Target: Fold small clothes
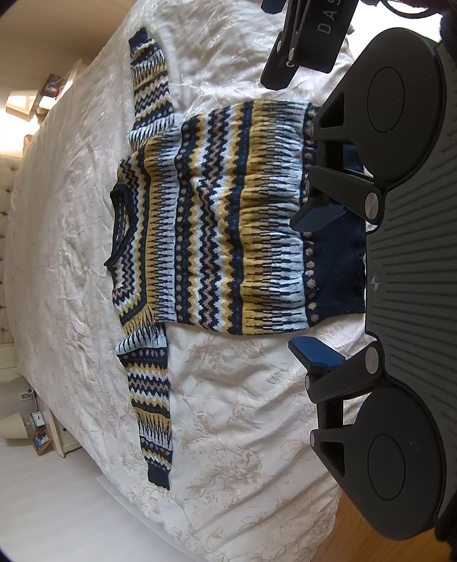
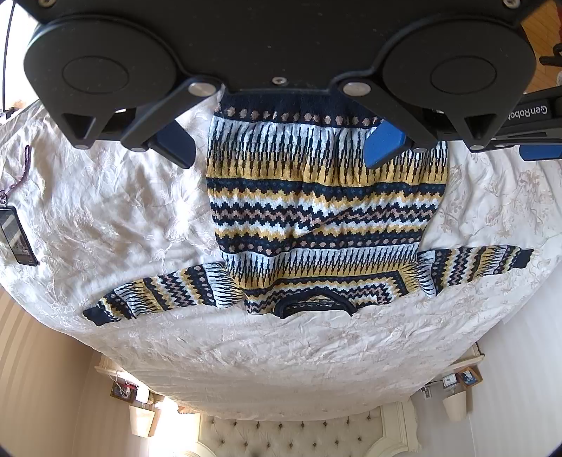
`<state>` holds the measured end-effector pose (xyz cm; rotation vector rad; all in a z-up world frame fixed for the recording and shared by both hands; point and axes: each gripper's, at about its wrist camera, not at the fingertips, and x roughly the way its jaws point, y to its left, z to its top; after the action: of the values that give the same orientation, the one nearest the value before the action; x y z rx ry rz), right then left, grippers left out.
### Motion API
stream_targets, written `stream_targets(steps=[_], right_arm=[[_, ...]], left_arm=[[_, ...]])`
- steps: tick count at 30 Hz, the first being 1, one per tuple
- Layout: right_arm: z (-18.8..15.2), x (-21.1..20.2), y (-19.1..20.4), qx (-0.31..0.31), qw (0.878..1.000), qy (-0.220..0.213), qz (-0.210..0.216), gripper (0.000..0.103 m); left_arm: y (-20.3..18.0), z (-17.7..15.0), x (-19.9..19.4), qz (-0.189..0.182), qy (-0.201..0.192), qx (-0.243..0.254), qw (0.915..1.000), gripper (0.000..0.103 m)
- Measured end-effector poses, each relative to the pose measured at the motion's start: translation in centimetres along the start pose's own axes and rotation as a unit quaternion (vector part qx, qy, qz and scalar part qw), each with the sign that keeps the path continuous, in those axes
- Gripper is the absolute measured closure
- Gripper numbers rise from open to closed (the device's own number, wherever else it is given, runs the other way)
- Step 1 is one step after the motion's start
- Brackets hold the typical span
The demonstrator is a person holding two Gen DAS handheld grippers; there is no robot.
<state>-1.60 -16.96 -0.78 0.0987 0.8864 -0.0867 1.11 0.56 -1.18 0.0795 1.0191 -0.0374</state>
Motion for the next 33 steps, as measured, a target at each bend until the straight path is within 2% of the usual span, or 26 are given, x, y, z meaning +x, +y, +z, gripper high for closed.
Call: stream_targets(steps=[14, 33], right_arm=[[-0.1, 0.0, 0.5, 0.001, 1.0, 0.003, -0.004, 0.001], [0.8, 0.6, 2.4, 0.025, 0.999, 0.009, -0.023, 0.001]], left_arm=[[0.6, 0.1, 0.2, -0.006, 0.005, 0.004, 1.0, 0.038], [2.2, 2.0, 1.6, -0.025, 0.005, 0.037, 0.999, 0.038]])
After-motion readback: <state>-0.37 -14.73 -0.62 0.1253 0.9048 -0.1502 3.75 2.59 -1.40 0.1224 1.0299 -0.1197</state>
